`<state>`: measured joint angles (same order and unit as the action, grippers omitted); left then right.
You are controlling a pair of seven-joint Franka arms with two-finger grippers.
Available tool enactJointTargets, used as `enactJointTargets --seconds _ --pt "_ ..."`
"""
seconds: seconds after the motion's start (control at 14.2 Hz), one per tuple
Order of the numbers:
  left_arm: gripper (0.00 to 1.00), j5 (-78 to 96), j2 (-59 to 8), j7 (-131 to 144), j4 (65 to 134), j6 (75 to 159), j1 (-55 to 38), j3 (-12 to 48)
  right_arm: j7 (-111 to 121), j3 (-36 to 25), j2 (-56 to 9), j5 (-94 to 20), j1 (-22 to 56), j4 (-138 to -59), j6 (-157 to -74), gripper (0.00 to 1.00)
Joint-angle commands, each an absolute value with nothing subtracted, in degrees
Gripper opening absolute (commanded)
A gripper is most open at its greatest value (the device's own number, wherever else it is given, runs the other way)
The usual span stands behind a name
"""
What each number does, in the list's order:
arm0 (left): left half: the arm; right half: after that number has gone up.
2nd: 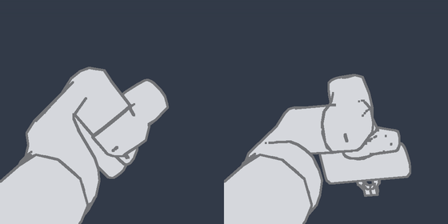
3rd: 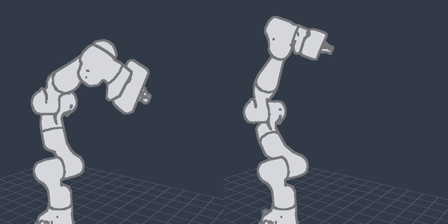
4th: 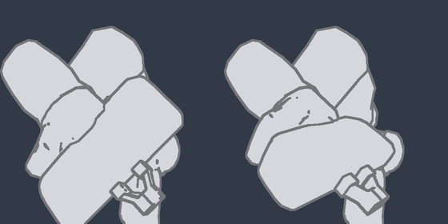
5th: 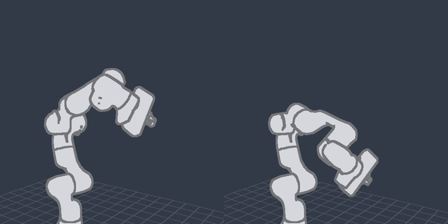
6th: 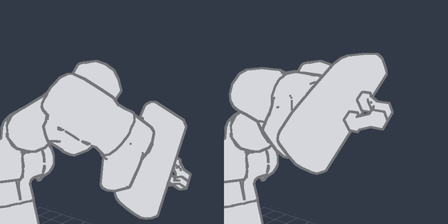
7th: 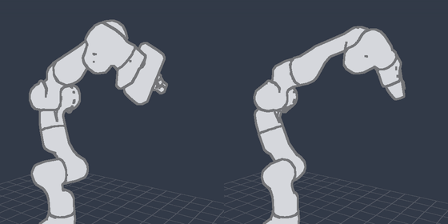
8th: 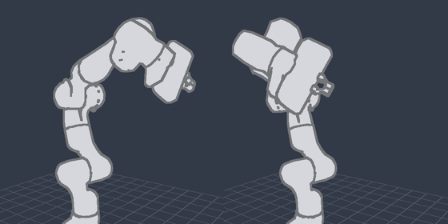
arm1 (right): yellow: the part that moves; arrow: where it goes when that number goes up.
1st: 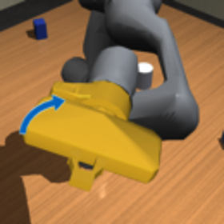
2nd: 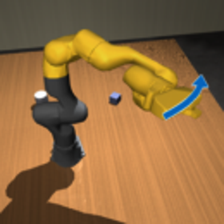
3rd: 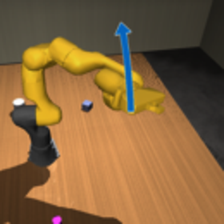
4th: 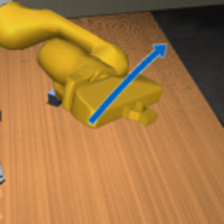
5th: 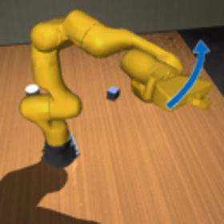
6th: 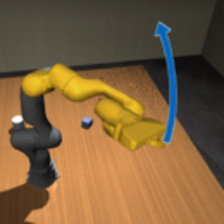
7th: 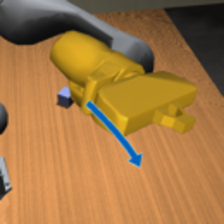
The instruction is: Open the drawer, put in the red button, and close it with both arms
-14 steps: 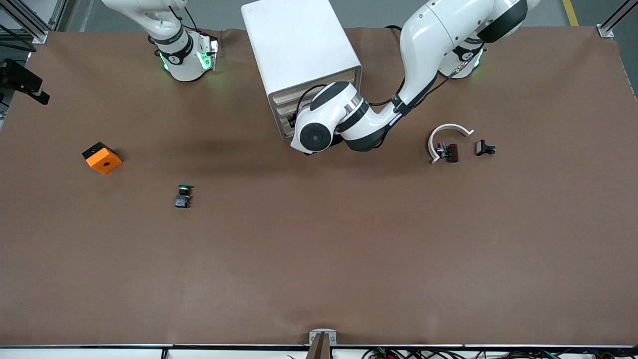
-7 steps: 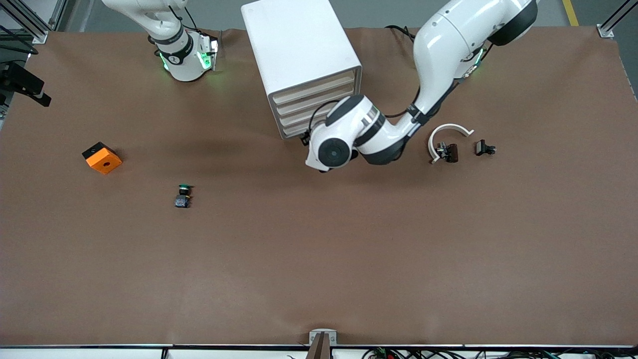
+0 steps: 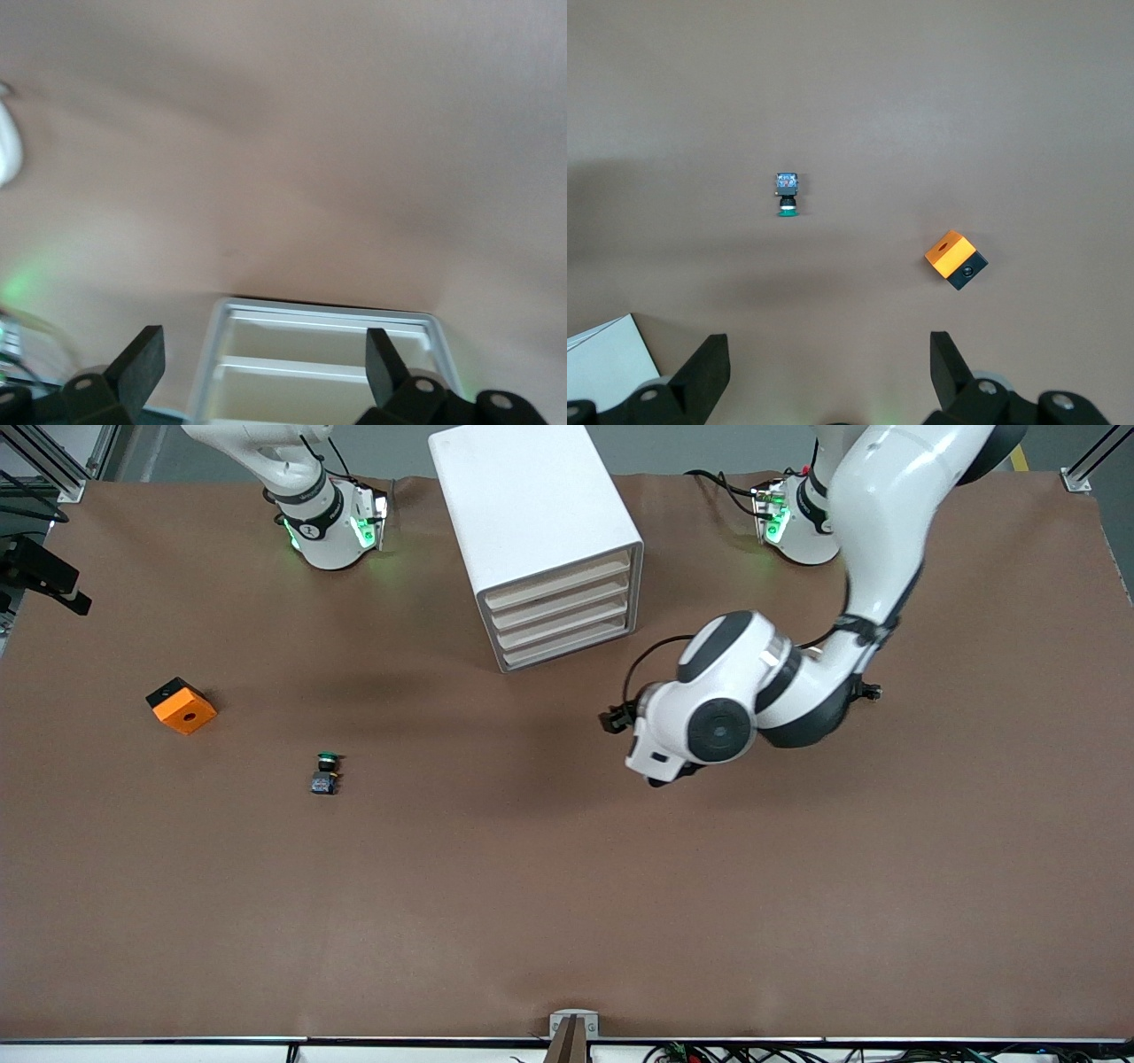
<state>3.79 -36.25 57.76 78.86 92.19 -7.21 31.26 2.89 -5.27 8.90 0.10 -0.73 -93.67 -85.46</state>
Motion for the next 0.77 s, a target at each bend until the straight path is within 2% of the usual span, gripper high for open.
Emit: enactJointTargets --seconds 0.0,0.49,0.7 --pt "1.0 0.89 -32.88 52.49 80.68 89.31 -4.06 31.46 2.55 -5.01 10.37 0.0 -0.97 -95.1 -86.4 1.0" --pt "1.0 -3.78 -29.1 40.27 80.77 86.92 0.17 31.38 2.81 -5.1 10.37 0.0 -0.97 -95.1 -86.48 1.0" --pt "1.0 -3.69 -26.37 37.01 81.3 86.05 -1.22 27.08 2.81 -5.1 10.37 0.0 -0.97 -95.1 -86.48 1.0"
